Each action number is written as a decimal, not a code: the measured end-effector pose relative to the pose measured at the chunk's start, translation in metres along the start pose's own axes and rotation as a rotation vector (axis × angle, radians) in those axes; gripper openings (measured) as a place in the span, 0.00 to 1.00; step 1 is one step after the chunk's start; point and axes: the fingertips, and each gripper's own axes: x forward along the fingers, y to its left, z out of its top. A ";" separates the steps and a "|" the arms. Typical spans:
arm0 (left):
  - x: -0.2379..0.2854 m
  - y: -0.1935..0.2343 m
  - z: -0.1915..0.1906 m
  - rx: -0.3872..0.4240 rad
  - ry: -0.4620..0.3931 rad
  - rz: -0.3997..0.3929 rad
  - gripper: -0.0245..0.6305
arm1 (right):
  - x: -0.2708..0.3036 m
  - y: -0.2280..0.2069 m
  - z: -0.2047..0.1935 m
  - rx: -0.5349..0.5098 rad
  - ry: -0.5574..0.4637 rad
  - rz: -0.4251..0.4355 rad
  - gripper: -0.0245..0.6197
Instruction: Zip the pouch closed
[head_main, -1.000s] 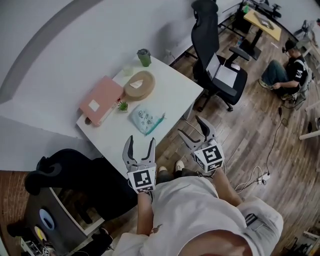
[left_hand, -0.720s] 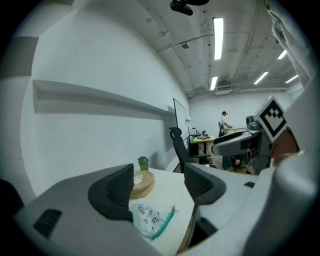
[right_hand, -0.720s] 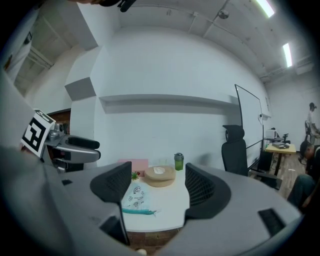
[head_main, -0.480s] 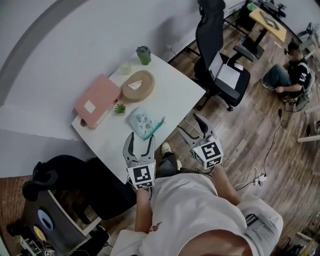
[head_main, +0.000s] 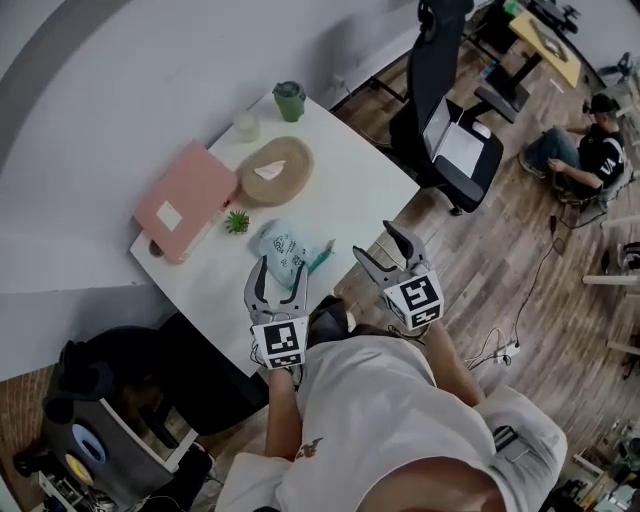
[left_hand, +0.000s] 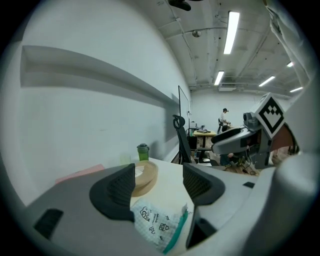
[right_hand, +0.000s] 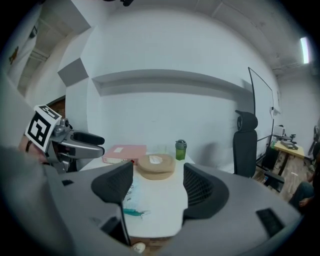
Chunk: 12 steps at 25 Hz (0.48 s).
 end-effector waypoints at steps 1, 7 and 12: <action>0.005 0.004 -0.002 -0.005 0.006 -0.005 0.48 | 0.007 -0.001 -0.001 -0.005 0.013 0.003 0.53; 0.033 0.021 -0.016 -0.039 0.031 -0.033 0.48 | 0.040 -0.003 -0.010 -0.031 0.084 0.029 0.51; 0.050 0.028 -0.031 -0.077 0.046 -0.047 0.47 | 0.063 -0.005 -0.019 -0.065 0.133 0.047 0.51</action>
